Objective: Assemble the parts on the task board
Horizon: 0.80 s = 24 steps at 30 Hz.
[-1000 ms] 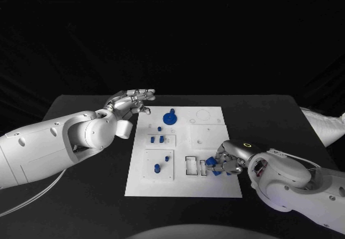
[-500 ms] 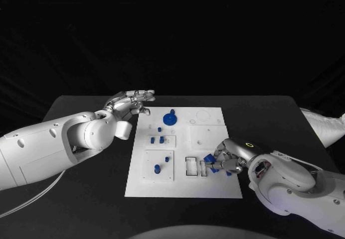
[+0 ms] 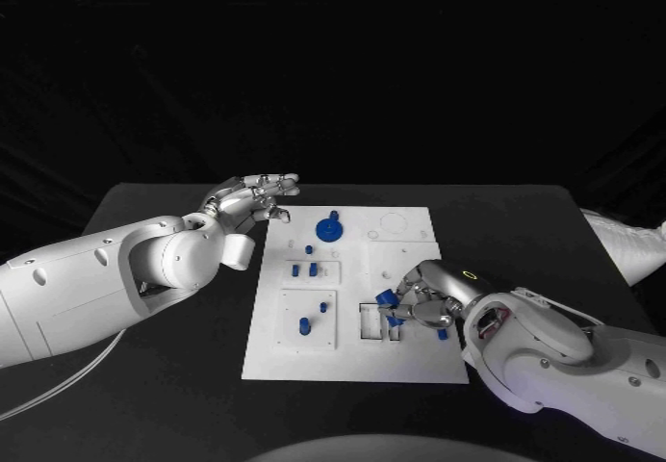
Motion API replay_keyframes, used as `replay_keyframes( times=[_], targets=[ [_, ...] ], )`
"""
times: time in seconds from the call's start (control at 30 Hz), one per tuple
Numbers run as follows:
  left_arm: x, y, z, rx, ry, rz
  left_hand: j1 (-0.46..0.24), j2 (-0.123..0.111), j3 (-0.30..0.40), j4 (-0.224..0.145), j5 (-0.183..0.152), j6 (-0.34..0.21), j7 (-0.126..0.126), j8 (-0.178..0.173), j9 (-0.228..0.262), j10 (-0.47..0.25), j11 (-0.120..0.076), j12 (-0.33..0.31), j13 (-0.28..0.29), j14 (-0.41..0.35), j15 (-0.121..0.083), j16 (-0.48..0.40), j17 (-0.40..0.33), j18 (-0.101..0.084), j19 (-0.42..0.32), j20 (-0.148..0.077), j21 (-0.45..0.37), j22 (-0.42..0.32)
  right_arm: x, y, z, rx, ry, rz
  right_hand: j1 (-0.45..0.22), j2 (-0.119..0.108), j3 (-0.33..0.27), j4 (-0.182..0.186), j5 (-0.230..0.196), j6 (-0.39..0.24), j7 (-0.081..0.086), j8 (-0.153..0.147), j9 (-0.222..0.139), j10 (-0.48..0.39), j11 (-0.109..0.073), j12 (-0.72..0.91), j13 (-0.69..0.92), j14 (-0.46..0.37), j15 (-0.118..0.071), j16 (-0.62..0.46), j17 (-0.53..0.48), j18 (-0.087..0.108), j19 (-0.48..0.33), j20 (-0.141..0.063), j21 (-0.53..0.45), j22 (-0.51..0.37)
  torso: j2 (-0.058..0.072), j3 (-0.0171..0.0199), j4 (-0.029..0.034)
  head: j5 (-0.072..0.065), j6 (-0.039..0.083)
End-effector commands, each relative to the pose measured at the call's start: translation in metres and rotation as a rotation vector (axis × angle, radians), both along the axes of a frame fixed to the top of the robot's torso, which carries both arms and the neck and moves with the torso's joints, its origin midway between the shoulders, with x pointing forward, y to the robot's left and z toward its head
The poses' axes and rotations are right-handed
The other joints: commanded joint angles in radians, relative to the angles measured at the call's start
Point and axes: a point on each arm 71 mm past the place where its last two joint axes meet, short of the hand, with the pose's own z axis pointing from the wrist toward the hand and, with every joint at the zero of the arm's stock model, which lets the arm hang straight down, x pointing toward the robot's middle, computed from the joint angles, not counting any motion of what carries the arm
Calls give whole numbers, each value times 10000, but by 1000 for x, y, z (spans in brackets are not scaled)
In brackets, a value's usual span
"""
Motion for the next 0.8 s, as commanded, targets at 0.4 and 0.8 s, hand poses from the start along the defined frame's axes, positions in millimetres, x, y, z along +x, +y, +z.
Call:
replay_keyframes(
  times=[0.4,0.8],
  targets=[
    [-2,-5,2,-113,-92,-243,-24,50,-44,-46,28,-70,8,58,1,-91,-8,103,12,-84,7,61,-14,90,-68,1,-63,12,3,18,-16,-877,1426,750,-675,716,-253,84,317,713,-364,253,579,459,-357,1763,3159,855,-238,65,1622,-141,162,-183,72,80,12,21,10,38,-59],
    [-2,-6,2,-122,-95,-261,-70,48,-69,-23,24,-82,11,70,0,-108,-5,129,14,-93,13,63,-30,89,-73,6,-65,12,6,23,-18,-1342,1363,1006,-879,858,-339,86,178,909,-465,303,766,524,-452,1731,3162,868,-320,103,1699,-161,197,-252,130,185,15,26,25,39,-94]
  ],
)
